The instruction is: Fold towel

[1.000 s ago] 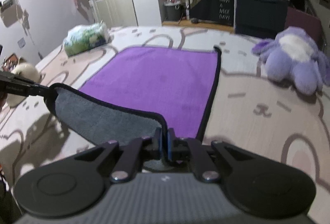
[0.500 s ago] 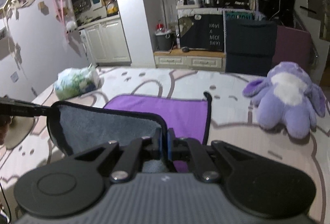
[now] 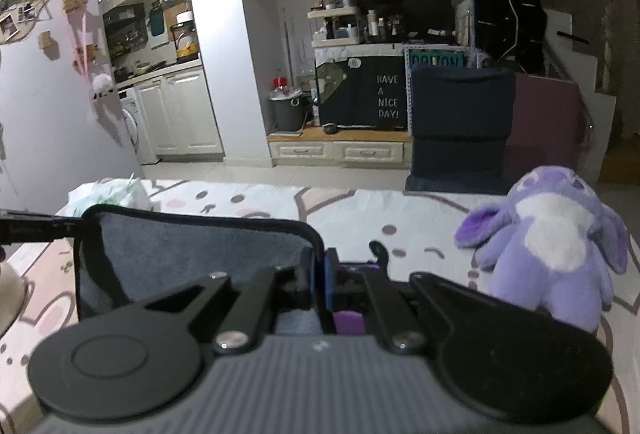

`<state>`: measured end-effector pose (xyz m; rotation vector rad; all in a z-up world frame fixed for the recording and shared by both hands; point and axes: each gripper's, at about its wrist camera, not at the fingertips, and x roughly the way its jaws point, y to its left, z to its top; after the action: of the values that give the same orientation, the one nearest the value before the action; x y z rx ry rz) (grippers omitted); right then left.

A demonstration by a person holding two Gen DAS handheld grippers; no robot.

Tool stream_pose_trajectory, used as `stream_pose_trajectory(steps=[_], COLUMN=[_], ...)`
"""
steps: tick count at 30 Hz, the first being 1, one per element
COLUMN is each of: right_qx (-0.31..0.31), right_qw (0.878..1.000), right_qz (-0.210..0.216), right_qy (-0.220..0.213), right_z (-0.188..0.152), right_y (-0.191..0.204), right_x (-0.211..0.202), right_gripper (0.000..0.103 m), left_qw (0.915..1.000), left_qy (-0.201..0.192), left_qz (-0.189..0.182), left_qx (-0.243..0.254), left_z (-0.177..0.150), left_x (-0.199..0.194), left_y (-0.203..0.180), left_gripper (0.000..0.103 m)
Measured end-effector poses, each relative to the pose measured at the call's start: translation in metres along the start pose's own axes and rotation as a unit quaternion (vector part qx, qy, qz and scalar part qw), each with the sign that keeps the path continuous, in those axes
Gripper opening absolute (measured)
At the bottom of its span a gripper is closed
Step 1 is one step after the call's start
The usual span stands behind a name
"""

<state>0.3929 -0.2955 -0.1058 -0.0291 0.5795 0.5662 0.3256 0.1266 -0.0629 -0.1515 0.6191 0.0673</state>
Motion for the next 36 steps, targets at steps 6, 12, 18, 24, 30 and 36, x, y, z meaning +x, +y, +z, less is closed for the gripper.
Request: stream_pose_trajectory(steps=[6,12,18,24,30,36], right_qx=[0.009,0.005,0.012,0.007,0.018,0.016], right_qw=[1.000,0.999,0.999,0.996,0.995,0.994], right_qz=[-0.014,-0.034,-0.043,-0.060,-0.060,-0.064], right_qy=[-0.005,0.003,0.025,0.059,0.083,0.090], right_z=[0.009,0.013,0.009,0.000,-0.007,-0.013], right_y=[-0.003,-0.003,-0.006,-0.002,-0.008,-0.011], right_x=[0.019,0.040,0.068,0.098,0.126,0.144], right_gripper=[0.006,0.006,0.006,0.006,0.006,0.006], left_qw=[0.9999,0.9996,0.9990,0.9976,0.9961,0.9952], left_qy=[-0.005,-0.001,0.023,0.047,0.061,0.067], left_qz=[0.016,0.027,0.038,0.047,0.059,0.066], left_qx=[-0.002,-0.004,0.005,0.021,0.026,0.028], left_z=[0.011,0.016,0.010,-0.002,-0.006,-0.009], left_x=[0.025,0.056,0.088,0.117,0.135,0.146], left_y=[-0.002,-0.002,-0.001,-0.001,-0.001,0.000], left_gripper=[0.005,0.005,0.005,0.005,0.005,0.005])
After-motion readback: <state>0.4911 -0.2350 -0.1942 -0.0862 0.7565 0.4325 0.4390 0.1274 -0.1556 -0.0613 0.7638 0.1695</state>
